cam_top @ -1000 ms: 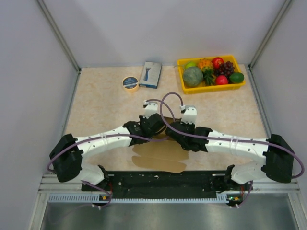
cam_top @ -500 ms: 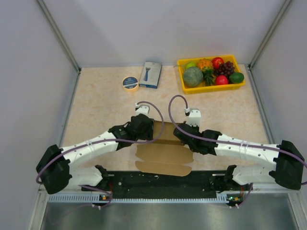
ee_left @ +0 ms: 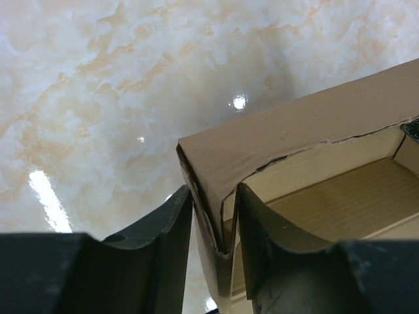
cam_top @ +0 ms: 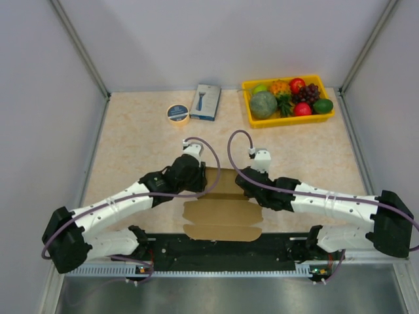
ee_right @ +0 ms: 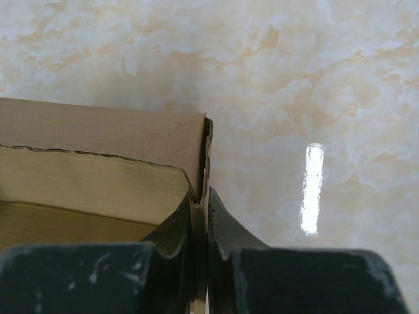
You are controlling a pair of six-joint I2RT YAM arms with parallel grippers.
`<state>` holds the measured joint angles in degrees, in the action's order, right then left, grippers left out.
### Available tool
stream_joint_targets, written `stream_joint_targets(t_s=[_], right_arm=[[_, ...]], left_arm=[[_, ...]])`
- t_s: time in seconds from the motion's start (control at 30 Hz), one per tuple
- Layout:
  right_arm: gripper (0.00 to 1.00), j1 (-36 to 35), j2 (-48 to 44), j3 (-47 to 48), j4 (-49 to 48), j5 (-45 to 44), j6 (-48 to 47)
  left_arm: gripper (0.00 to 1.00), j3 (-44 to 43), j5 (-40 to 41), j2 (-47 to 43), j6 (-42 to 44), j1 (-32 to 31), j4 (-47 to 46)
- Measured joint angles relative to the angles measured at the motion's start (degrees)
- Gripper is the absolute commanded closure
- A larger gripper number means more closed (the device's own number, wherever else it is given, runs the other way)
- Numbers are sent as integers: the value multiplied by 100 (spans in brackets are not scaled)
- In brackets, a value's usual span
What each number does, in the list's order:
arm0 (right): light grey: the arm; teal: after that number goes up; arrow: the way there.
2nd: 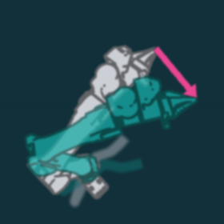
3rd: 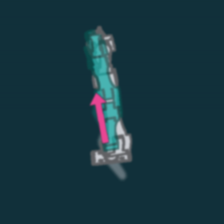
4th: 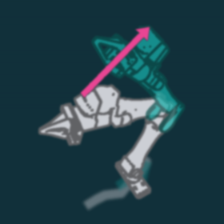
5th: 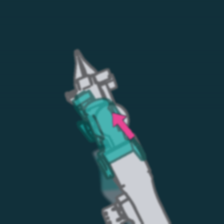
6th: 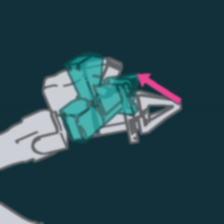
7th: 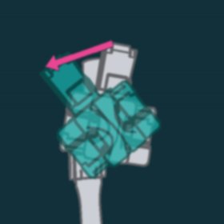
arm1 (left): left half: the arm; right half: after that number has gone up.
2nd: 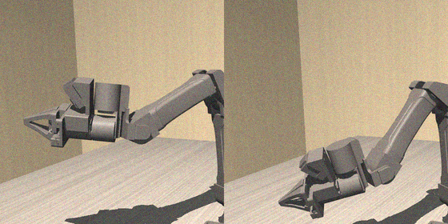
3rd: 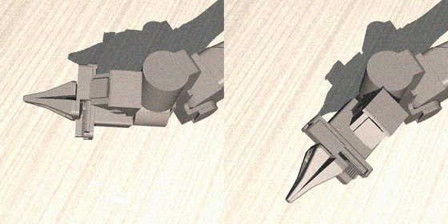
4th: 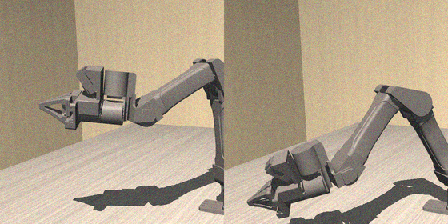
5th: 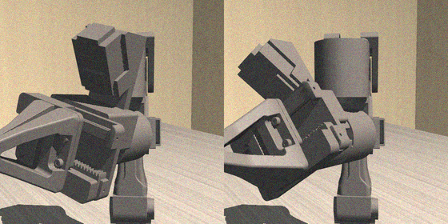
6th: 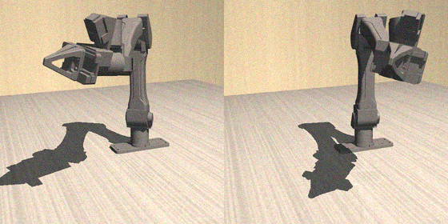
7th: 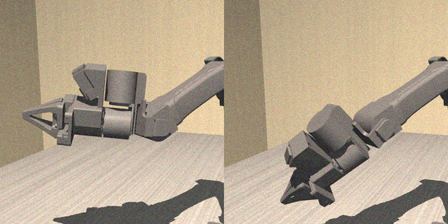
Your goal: Fold the paper box
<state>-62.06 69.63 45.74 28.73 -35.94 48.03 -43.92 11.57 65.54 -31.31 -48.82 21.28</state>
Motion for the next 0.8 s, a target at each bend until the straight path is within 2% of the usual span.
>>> stream_joint_targets(t_s=[0.03,0.17,0.27,0.33,0.4,0.53,0.6,0.7,0.73,0.8], right_arm=[[100,0,4,0,-9,7,-2],[100,0,44,0,-48,31,-11],[100,0,70,0,-48,59,-46],[100,2,70,0,-50,81,-48],[100,7,70,0,-50,111,-48],[100,7,72,0,-85,173,-48],[100,7,98,0,-94,201,-48],[100,9,184,0,-105,275,-46],[100,13,216,0,-109,299,-46],[100,44,302,7,-125,393,-39]], left_arm=[[62,0,11,-37,9,2,24],[45,0,63,-190,61,4,127],[44,37,81,-343,94,4,192],[48,120,87,-540,103,4,214],[62,199,90,-734,109,4,240],[64,308,146,-903,144,2,225],[64,297,175,-765,144,2,232],[74,155,258,-291,127,2,352],[81,57,313,-55,109,2,431],[87,-238,411,450,87,2,667]])
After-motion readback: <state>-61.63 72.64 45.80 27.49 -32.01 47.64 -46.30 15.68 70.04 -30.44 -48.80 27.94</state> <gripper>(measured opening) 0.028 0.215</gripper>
